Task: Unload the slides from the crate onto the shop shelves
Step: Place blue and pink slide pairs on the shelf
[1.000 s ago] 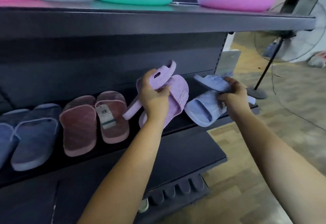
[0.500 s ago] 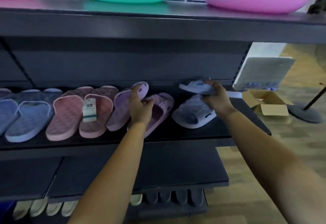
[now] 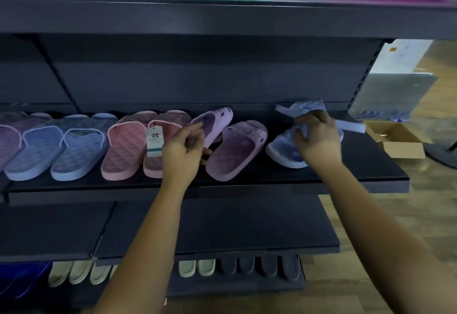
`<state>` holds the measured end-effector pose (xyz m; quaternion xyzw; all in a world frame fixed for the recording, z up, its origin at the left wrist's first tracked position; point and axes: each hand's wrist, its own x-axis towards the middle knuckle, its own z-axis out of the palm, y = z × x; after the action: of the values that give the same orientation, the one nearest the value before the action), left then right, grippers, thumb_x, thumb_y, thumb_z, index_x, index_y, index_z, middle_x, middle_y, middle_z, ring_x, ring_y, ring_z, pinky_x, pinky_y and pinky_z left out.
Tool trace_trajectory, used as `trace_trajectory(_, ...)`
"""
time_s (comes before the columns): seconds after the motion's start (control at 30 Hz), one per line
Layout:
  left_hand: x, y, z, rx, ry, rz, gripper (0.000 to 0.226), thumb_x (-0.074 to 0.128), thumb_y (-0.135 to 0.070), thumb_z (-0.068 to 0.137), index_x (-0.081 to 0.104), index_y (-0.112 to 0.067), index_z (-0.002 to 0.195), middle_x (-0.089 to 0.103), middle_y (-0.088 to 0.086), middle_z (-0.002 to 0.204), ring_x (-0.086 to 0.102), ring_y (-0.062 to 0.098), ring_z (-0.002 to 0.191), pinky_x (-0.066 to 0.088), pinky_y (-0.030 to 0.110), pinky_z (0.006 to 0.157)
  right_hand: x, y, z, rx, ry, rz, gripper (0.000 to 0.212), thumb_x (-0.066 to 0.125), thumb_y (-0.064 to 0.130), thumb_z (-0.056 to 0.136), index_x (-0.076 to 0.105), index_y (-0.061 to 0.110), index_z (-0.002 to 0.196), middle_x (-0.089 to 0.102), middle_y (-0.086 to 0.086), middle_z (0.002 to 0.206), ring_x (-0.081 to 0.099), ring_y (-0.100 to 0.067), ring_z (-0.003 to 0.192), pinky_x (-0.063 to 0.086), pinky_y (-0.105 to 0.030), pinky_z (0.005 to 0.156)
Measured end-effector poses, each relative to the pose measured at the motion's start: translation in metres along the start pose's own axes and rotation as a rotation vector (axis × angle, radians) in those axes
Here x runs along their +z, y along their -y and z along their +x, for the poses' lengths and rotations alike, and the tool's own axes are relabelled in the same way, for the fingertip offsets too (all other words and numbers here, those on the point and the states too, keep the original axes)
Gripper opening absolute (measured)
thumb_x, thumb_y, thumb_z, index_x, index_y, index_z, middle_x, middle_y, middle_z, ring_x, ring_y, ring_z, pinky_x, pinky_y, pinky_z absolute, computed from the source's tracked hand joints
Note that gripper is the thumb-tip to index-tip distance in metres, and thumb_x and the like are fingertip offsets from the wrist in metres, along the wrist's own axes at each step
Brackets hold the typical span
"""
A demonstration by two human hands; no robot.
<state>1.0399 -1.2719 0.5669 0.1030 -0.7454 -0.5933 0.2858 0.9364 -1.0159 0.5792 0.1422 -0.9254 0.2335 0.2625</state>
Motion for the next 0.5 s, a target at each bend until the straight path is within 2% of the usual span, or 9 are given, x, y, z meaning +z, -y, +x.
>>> trace_trajectory(0.07, -0.015, 0.004, -0.001, 0.143, -0.086, 0.202, 0.021, 0.057, -0.011, 0.093, 0.07, -0.012, 0.11, 0.07, 0.0, 0.095, 0.065, 0.008, 0.076, 0.048, 0.009, 0.068, 0.009, 0.027, -0.016, -0.045, 0.037, 0.233, 0.02, 0.066, 0.008, 0.081, 0.071, 0.008, 0.1, 0.059, -0.013, 0.105, 0.061, -0.029, 0.085, 0.049, -0.033, 0.077)
trace_trajectory(0.13, -0.026, 0.016, 0.0, 0.205, -0.058, 0.378, 0.021, 0.058, -0.014, 0.093, 0.07, -0.009, 0.109, 0.07, 0.004, 0.098, 0.061, 0.01, 0.084, 0.04, 0.002, 0.072, 0.021, 0.055, -0.034, -0.081, 0.168, 0.314, 0.018, 0.07, 0.015, 0.081, 0.072, 0.011, 0.098, 0.061, -0.009, 0.101, 0.062, -0.021, 0.079, 0.053, -0.036, 0.078)
trace_trajectory(0.17, -0.029, 0.023, 0.0, 0.199, 0.004, 0.446, 0.023, 0.056, -0.018, 0.093, 0.069, -0.008, 0.11, 0.07, 0.007, 0.1, 0.061, 0.015, 0.086, 0.041, 0.007, 0.074, 0.029, 0.068, -0.043, -0.101, 0.25, 0.305, 0.023, 0.069, 0.025, 0.081, 0.071, 0.014, 0.101, 0.061, -0.007, 0.104, 0.062, -0.02, 0.082, 0.052, -0.037, 0.081)
trace_trajectory(0.2, -0.03, 0.03, 0.0, 0.196, 0.072, 0.512, 0.029, 0.053, -0.027, 0.094, 0.069, -0.008, 0.111, 0.069, 0.01, 0.101, 0.062, 0.021, 0.089, 0.045, 0.017, 0.077, 0.036, 0.08, -0.052, -0.118, 0.316, 0.261, 0.032, 0.067, 0.037, 0.081, 0.07, 0.017, 0.105, 0.061, -0.005, 0.11, 0.062, -0.021, 0.089, 0.048, -0.036, 0.088)
trace_trajectory(0.23, -0.03, 0.037, 0.0, 0.206, 0.13, 0.572, 0.039, 0.047, -0.036, 0.093, 0.068, -0.008, 0.111, 0.069, 0.012, 0.103, 0.062, 0.028, 0.093, 0.049, 0.028, 0.081, 0.043, 0.09, -0.059, -0.121, 0.349, 0.198, 0.045, 0.061, 0.051, 0.078, 0.069, 0.021, 0.109, 0.06, -0.003, 0.116, 0.059, -0.025, 0.099, 0.041, -0.034, 0.094)
trace_trajectory(0.27, -0.029, 0.042, 0.0, 0.219, 0.163, 0.623, 0.049, 0.04, -0.043, 0.092, 0.067, -0.009, 0.113, 0.069, 0.014, 0.106, 0.061, 0.033, 0.096, 0.05, 0.036, 0.084, 0.05, 0.097, -0.065, -0.105, 0.351, 0.14, 0.057, 0.054, 0.063, 0.073, 0.068, 0.024, 0.112, 0.058, -0.001, 0.121, 0.053, -0.029, 0.108, 0.034, -0.032, 0.095)
trace_trajectory(0.3, -0.028, 0.045, 0.0, 0.231, 0.179, 0.665, 0.056, 0.035, -0.048, 0.09, 0.066, -0.009, 0.116, 0.068, 0.015, 0.11, 0.06, 0.036, 0.1, 0.049, 0.042, 0.087, 0.053, 0.103, -0.07, -0.074, 0.339, 0.099, 0.067, 0.051, 0.071, 0.067, 0.067, 0.025, 0.114, 0.056, 0.0, 0.124, 0.046, -0.033, 0.113, 0.033, -0.033, 0.093)
trace_trajectory(0.4, -0.025, 0.05, 0.002, 0.239, 0.229, 0.777, 0.066, 0.028, -0.056, 0.087, 0.057, -0.015, 0.129, 0.061, 0.01, 0.128, 0.053, 0.038, 0.116, 0.043, 0.05, 0.095, 0.06, 0.109, -0.074, -0.037, 0.327, -0.002, 0.073, 0.064, 0.072, 0.064, 0.062, 0.028, 0.122, 0.051, -0.001, 0.131, 0.038, -0.038, 0.115, 0.045, -0.04, 0.086)
trace_trajectory(0.5, -0.024, 0.051, 0.001, 0.262, 0.239, 0.807, 0.064, 0.028, -0.056, 0.087, 0.054, -0.02, 0.133, 0.06, 0.006, 0.13, 0.051, 0.038, 0.117, 0.043, 0.053, 0.094, 0.061, 0.106, -0.071, -0.043, 0.309, -0.034, 0.063, 0.069, 0.064, 0.066, 0.062, 0.032, 0.12, 0.056, 0.0, 0.13, 0.048, -0.04, 0.109, 0.047, -0.041, 0.085)
